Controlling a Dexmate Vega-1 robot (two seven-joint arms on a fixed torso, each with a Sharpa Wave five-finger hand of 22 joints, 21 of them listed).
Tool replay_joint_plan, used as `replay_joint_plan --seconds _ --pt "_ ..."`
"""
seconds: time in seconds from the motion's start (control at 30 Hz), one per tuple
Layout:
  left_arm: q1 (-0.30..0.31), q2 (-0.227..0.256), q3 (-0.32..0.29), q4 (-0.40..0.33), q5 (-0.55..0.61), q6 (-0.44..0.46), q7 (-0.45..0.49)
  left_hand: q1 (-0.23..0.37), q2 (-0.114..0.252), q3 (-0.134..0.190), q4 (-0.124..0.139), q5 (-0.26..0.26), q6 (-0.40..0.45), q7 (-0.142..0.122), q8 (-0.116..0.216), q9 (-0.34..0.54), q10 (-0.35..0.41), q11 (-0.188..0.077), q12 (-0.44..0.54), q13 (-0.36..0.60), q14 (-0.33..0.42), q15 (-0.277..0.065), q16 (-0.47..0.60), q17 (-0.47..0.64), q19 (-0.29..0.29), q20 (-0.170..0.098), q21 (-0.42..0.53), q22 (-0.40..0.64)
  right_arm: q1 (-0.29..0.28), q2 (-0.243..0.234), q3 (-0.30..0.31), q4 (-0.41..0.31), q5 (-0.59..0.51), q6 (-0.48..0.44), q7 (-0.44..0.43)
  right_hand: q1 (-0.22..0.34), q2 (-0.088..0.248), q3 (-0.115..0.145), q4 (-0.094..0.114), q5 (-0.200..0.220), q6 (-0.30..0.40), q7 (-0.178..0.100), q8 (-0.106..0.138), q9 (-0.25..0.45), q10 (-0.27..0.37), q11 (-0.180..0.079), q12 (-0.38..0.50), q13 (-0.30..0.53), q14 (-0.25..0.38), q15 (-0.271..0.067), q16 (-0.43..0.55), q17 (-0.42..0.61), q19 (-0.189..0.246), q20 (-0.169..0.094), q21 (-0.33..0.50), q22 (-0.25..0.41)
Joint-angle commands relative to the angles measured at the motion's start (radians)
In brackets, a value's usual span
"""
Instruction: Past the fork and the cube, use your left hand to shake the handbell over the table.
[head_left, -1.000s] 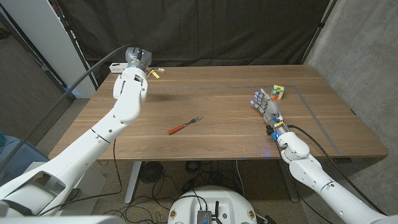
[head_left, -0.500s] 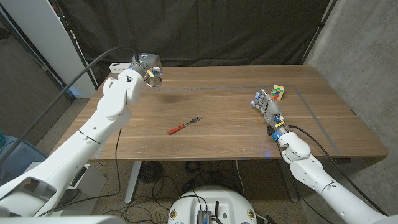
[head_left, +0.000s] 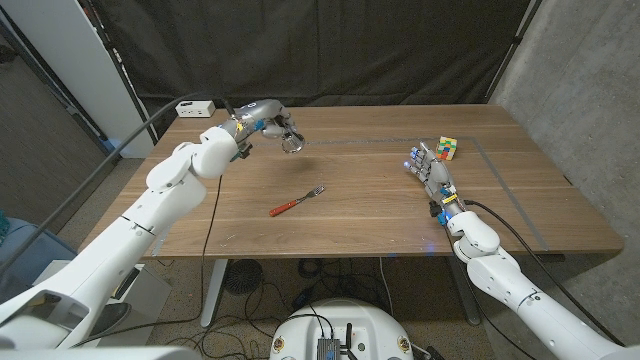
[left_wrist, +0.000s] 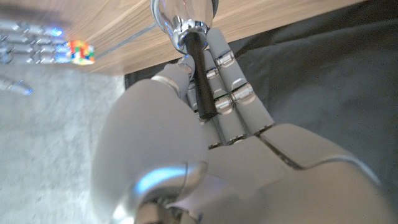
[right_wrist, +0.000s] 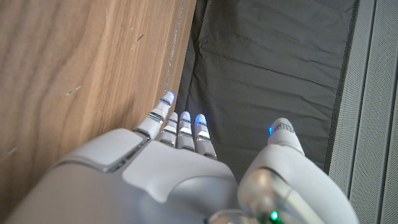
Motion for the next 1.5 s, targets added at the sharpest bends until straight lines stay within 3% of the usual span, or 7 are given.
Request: replay_joint_plan --seconds 0.03,0.5,0.67,0.83,1.03,1.2,1.5 --pt "-0.019 -0.078 0.009 0.192 -0.794 -0.350 0.019 0.005 0.008 0.002 -0.001 0.003 0.003 0.007 0.002 0.001 0.003 -0.001 0.001 0.006 0.128 -0.122 0.008 0.003 -0.002 0.009 0.009 0.001 0.001 -0.005 -0.001 -0.005 -0.004 -0.008 -0.004 0.001 0.012 0.000 -0.005 0.000 0.006 0.001 0.002 0.003 0.008 0.005 0.000 0.005 0.008 0.004 0.002 0.003 0.009 0.004 -0.003 0.002" --pt "-0.015 -0.170 0.004 0.273 -1.090 -0.513 -0.019 0.005 0.006 0.000 -0.001 0.002 0.004 0.002 0.000 0.000 0.006 -0.002 -0.001 0.014 0.126 -0.121 0.010 0.007 -0.007 0.010 0.011 0.001 -0.001 -0.015 0.002 -0.015 -0.011 -0.019 -0.016 0.002 0.012 0.000 -0.006 0.000 0.006 0.001 0.002 0.003 0.007 0.006 -0.001 0.005 0.008 0.005 0.002 0.003 0.010 0.003 -0.003 0.002" --pt "-0.010 -0.162 0.002 0.272 -1.106 -0.499 -0.004 0.007 0.006 0.000 -0.002 0.002 0.005 0.001 0.000 -0.001 0.004 -0.001 -0.003 0.016 0.127 -0.124 0.012 0.008 -0.008 0.010 0.012 0.001 -0.002 -0.017 0.002 -0.019 -0.010 -0.022 -0.017 0.002 0.013 0.000 -0.006 0.000 0.006 0.000 0.001 0.003 0.006 0.005 -0.001 0.005 0.008 0.004 0.002 0.003 0.011 0.003 -0.003 0.002" --pt "0.043 -0.071 -0.012 0.133 -0.864 -0.341 0.233 0.007 0.007 0.001 -0.002 0.002 0.001 0.005 -0.002 -0.001 0.003 0.000 -0.005 0.019 0.126 -0.125 0.012 0.010 -0.009 0.009 0.013 0.001 0.001 -0.014 0.001 -0.014 -0.012 -0.018 -0.015 0.002 0.013 0.000 -0.006 0.000 0.006 0.000 0.002 0.003 0.008 0.005 -0.001 0.005 0.009 0.004 0.002 0.003 0.011 0.003 -0.003 0.002" --pt "0.066 -0.001 -0.007 0.028 -0.691 -0.183 0.350 0.009 0.008 0.001 -0.003 0.003 0.001 0.005 -0.002 0.000 0.004 -0.001 -0.006 0.022 0.126 -0.124 0.013 0.010 -0.007 0.009 0.015 0.001 0.006 -0.006 -0.005 -0.004 -0.010 -0.016 -0.009 0.002 0.013 -0.001 -0.006 0.000 0.007 0.001 0.002 0.003 0.008 0.005 -0.001 0.005 0.011 0.004 0.003 0.002 0.012 0.002 -0.003 0.002" --pt "0.070 0.077 0.010 -0.087 -0.554 0.022 0.395 0.009 0.007 0.002 -0.003 0.004 0.002 0.005 -0.001 0.003 0.006 0.002 -0.006 0.025 0.130 -0.122 0.013 0.008 -0.005 0.011 0.017 0.001 0.006 -0.005 -0.006 -0.004 -0.010 -0.016 -0.009 0.002 0.013 -0.001 -0.006 0.000 0.006 0.002 0.001 0.003 0.009 0.006 0.000 0.004 0.011 0.004 0.003 0.002 0.012 0.002 -0.003 0.002" --pt "0.025 0.189 0.076 -0.222 -0.384 0.317 0.347 0.009 0.005 0.004 -0.004 0.005 0.006 0.009 0.000 0.005 0.008 0.004 -0.008 0.029 0.131 -0.121 0.013 0.007 -0.005 0.013 0.020 0.001 0.006 -0.001 -0.009 -0.002 -0.012 -0.014 -0.009 0.003 0.014 -0.001 -0.006 0.000 0.006 0.001 0.001 0.003 0.009 0.004 0.000 0.004 0.011 0.003 0.003 0.003 0.012 0.001 -0.003 0.002"
